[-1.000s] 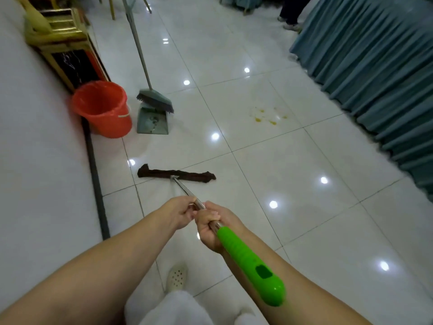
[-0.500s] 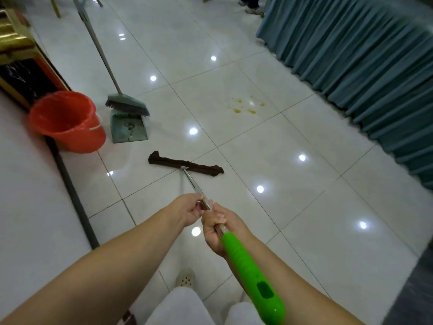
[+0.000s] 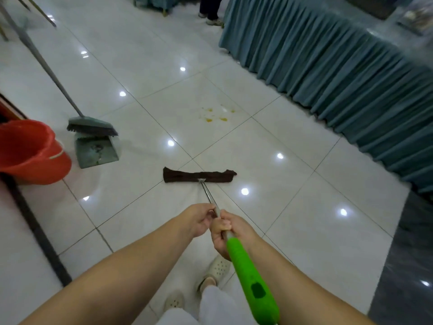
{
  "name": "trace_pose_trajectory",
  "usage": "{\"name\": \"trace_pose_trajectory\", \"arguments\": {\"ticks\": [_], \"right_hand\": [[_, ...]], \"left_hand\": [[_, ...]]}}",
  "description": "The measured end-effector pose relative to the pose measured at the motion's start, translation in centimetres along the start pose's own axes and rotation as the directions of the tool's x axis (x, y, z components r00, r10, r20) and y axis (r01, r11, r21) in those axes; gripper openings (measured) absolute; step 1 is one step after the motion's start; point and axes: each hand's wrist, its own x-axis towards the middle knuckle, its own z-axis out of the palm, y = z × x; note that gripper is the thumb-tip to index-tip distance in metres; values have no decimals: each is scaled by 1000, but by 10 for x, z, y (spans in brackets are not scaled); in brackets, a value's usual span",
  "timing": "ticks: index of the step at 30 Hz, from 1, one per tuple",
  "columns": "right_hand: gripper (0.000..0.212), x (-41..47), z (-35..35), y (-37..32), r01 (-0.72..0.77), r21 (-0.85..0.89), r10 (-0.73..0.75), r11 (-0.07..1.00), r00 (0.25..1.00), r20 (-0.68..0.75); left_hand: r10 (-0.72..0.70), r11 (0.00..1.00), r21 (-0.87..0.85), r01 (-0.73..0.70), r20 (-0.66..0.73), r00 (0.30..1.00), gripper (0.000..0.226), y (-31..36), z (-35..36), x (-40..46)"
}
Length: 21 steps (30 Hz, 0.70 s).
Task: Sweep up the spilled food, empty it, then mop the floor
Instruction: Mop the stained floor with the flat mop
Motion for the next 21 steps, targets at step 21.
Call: {"name": "trace_pose_trajectory", "arguments": {"ticks": [21], "right_hand": [[12,49,65,-233,19,-67,-16,998,999,46]], "left_hand": [[33,997,75,-28,-69,997,25,127,168,109]]}}
